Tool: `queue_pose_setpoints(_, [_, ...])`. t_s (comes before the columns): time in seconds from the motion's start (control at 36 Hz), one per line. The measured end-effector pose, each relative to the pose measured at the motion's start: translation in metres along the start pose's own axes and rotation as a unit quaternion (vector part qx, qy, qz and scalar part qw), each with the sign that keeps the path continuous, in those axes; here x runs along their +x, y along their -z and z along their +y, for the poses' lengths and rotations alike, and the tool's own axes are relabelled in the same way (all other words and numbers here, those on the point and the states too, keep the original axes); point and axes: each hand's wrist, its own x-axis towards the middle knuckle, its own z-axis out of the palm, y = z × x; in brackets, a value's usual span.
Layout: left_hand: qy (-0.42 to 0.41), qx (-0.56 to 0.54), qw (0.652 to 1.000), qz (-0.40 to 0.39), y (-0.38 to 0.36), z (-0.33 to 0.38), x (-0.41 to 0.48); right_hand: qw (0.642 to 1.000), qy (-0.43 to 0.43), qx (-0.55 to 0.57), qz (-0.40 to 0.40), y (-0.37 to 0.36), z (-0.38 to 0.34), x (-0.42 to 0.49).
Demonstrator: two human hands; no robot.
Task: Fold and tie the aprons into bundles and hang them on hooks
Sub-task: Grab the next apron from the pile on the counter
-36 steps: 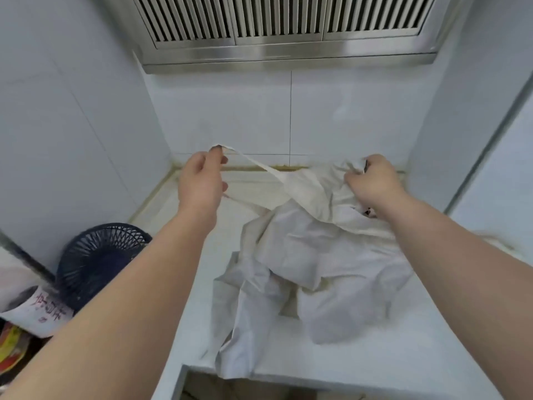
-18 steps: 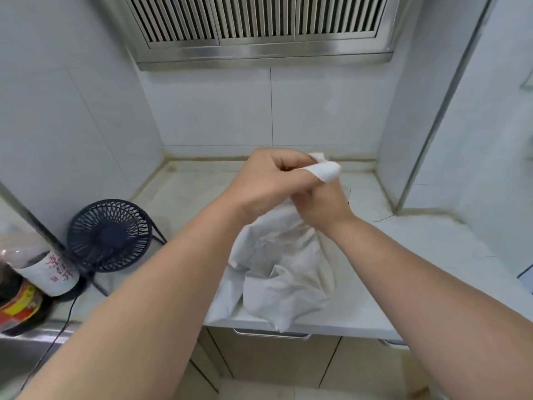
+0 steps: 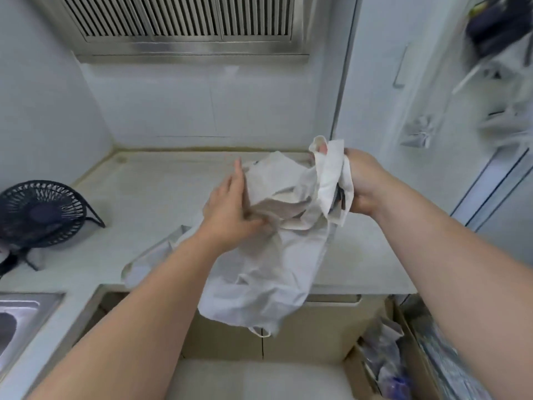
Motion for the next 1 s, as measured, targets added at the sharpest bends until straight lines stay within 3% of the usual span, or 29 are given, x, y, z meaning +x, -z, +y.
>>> queue_pose_setpoints(0.06, [-0.007, 0.031, 1.000, -0.002, -0.014, 0.010, -0.006, 1.000, -0.008, 0.001, -0.007, 0.018, -0.001, -0.011])
queue_pose_setpoints(0.14, [-0.048, -0.028, 0.998, 0.021, -0.037, 0.021, -0.016, 1.000, -0.002, -0.018, -0.003, 0.044, -0.001, -0.026])
queue_pose_setpoints(0.25, [-0.052, -0.045, 0.996, 0.050, -0.050, 0.041, -0.038, 0.992, 0.052, -0.099, 0.066, 0.068, 0.002, -0.041])
queue_pose_setpoints(0.39, [0.018, -0.121, 0.992, 0.037, -0.031, 0.064, -0.061, 0.912, 0.135, -0.340, 0.188, 0.088, 0.012, -0.039])
queue_pose_setpoints(0.56, [0.072, -0.226, 0.969, -0.074, -0.003, 0.066, -0.092, 0.852, 0.194, -0.445, 0.197, 0.072, 0.024, -0.051])
queue_pose_setpoints(0.72, [0.088, -0.157, 0.974, -0.138, 0.030, 0.048, -0.125, 0.830, 0.186, -0.491, 0.186, 0.043, 0.046, -0.075])
queue_pose_setpoints(0.81, [0.081, -0.131, 0.982, -0.108, 0.042, 0.033, -0.139, 0.810, 0.193, -0.521, 0.187, 0.026, 0.059, -0.087])
queue_pose_setpoints(1.0, [0.073, -0.062, 0.991, 0.091, 0.059, 0.002, -0.161, 0.800, 0.236, -0.527, 0.161, -0.014, 0.077, -0.108])
